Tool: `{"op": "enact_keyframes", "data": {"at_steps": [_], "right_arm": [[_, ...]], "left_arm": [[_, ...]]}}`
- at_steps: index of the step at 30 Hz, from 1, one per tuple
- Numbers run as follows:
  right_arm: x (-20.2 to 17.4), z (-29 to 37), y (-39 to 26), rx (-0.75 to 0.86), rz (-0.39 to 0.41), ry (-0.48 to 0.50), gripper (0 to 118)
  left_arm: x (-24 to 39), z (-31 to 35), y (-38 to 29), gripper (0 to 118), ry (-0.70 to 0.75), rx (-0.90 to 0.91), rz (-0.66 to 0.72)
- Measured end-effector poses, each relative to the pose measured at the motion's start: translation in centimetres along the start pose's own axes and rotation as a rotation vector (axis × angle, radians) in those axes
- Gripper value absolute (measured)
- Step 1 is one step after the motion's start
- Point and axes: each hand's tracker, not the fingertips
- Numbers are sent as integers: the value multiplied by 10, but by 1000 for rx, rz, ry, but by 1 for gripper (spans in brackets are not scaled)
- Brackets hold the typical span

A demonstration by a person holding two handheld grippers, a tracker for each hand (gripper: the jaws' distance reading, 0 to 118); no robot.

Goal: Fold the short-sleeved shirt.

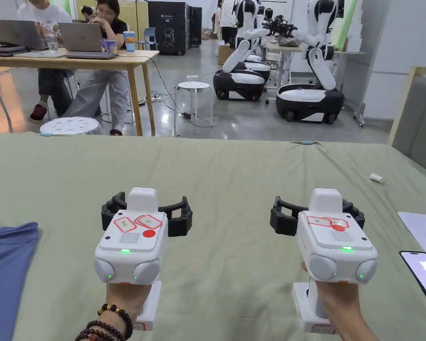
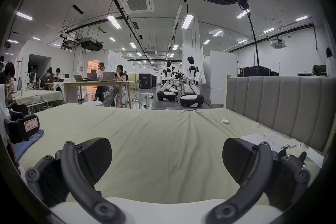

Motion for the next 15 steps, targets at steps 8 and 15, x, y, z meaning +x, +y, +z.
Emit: {"op": "enact_keyframes", "data": {"at_steps": [8,15], "right_arm": [[-1,1,2,8,4,-17,118],[2,3,1,-9,-3,2,97]], "left_arm": [[3,-1,-1,118,-11,-4,-4],[5,0,-2,80,-28,0,-22]]}}
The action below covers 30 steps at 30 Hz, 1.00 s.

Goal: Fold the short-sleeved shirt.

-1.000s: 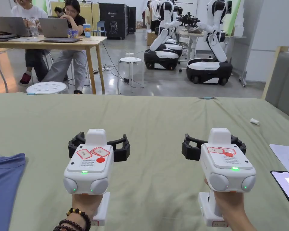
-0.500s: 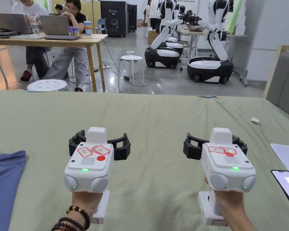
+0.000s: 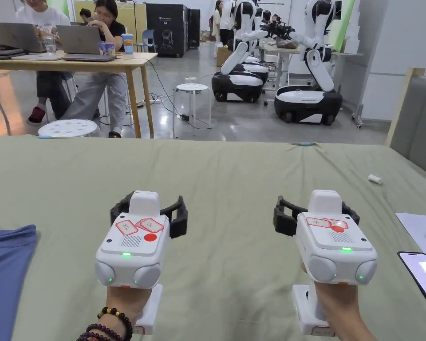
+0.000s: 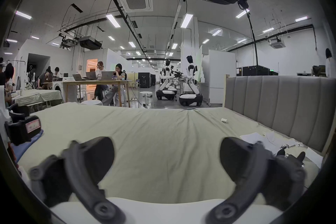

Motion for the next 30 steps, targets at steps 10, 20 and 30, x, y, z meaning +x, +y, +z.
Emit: {"op": "enact_keyframes", "data": {"at_steps": [10,20,30], "right_arm": [[2,3,2,-7,20,-25,0],[-36,-9,10,-3,34,45,0],[-187,-13,13,21,57,344,0]], "left_arm": [[11,0,3,0,-1,2,-16],[-24,10,0,0,49,-10,-12],[-142,60,2,0,279,-18,-3]]}}
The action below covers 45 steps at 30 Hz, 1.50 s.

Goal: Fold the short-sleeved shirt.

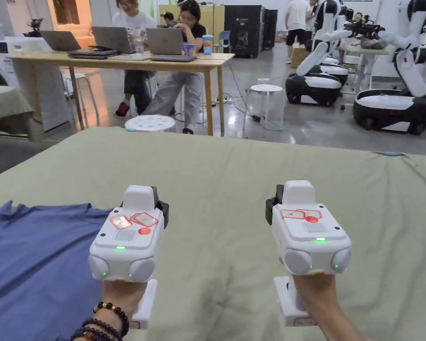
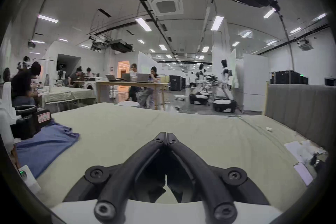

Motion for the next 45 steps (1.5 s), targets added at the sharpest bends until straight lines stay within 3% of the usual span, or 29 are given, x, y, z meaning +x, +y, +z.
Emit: {"op": "enact_keyframes", "data": {"at_steps": [5,10,17,23,27,30,31,33,34,37,45], "right_arm": [[-71,-15,4,1,14,126,0],[-109,-20,4,3,26,188,0],[-116,-20,0,-14,33,207,0],[-112,-17,-5,-16,46,222,0],[-115,-26,-11,-43,74,230,0],[-119,-36,-19,-58,75,248,0],[-120,-39,-22,-67,71,253,0],[-124,-47,-29,-84,66,264,0],[-126,-51,-31,-90,67,269,0],[-134,-59,-41,-107,86,282,0],[-144,-72,-57,-145,88,303,0]], "left_arm": [[-67,19,-3,0,140,-13,5],[-117,32,-8,0,241,-40,33],[-128,23,-12,0,214,-84,44],[-138,-34,-8,0,132,-337,28],[-152,-85,-16,1,35,-577,124],[-164,-121,-36,42,46,-633,163],[-167,-131,-42,42,29,-673,179],[-172,-153,-55,103,33,-784,184],[-172,-161,-59,110,26,-798,168],[-166,-175,-68,105,41,-793,66],[-165,-190,-96,102,79,-843,94]]}}
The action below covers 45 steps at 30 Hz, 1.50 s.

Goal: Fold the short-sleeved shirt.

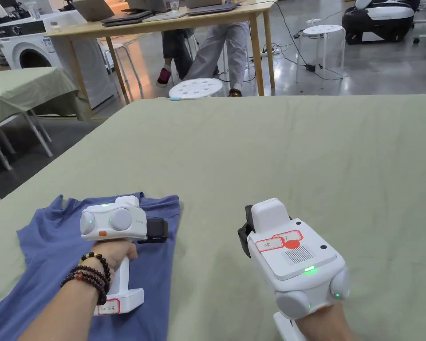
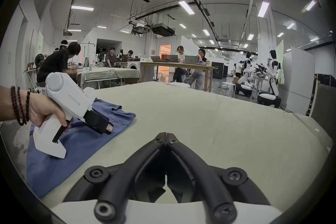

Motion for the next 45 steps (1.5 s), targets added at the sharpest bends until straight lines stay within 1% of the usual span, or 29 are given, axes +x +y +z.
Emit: {"op": "enact_keyframes", "data": {"at_steps": [2,3,4,5,6,7,8,9,10,13,17,19,21,23,24,25,28,33,37,39,41,42,45], "right_arm": [[1,0,0,-5,3,4,0],[1,1,0,-4,3,2,0],[1,1,0,-4,4,1,0],[1,2,0,-5,3,0,0],[2,3,1,-6,-2,-1,1],[3,4,1,-7,-8,-1,1],[4,6,2,-6,-13,0,1],[4,7,2,-6,-14,0,1],[5,8,2,-6,-15,-1,1],[8,13,4,-1,-11,-6,1],[17,25,9,7,-4,-23,1],[25,33,12,13,-5,-35,1],[35,44,13,24,-7,-56,1],[48,57,14,34,-10,-89,1],[57,65,14,37,-23,-122,1],[66,72,13,37,-32,-149,1],[102,101,12,36,-33,-234,1],[181,163,6,22,-78,-424,1],[242,221,-1,17,-108,-586,1],[271,254,-6,20,-122,-658,1],[295,282,-13,12,-136,-734,1],[307,295,-18,8,-148,-766,1],[332,329,-33,-9,-182,-843,1]], "left_arm": [[4,5,-3,101,8,19,-15],[5,8,-3,92,10,16,-18],[2,8,0,82,13,17,-24],[1,12,0,64,34,29,-25],[0,16,0,30,65,49,-25],[-2,18,0,8,105,53,-28],[-8,18,0,5,122,58,-35],[-13,22,-2,5,63,68,-16],[-14,24,-4,5,52,82,-1],[-16,34,-6,5,53,139,-11],[-14,64,6,5,58,269,2],[-11,84,14,5,14,327,1],[2,106,24,5,-61,368,-19],[28,127,29,5,-102,420,-114],[45,134,32,5,-127,439,-165],[61,141,34,5,-153,447,-187],[125,161,37,5,-298,492,-226],[265,185,33,5,-521,518,-351],[384,206,15,5,-718,520,-442],[444,219,-2,5,-830,501,-483],[491,219,-22,5,-931,437,-498],[514,218,-37,5,-958,396,-528],[565,202,-88,5,-940,306,-649]]}}
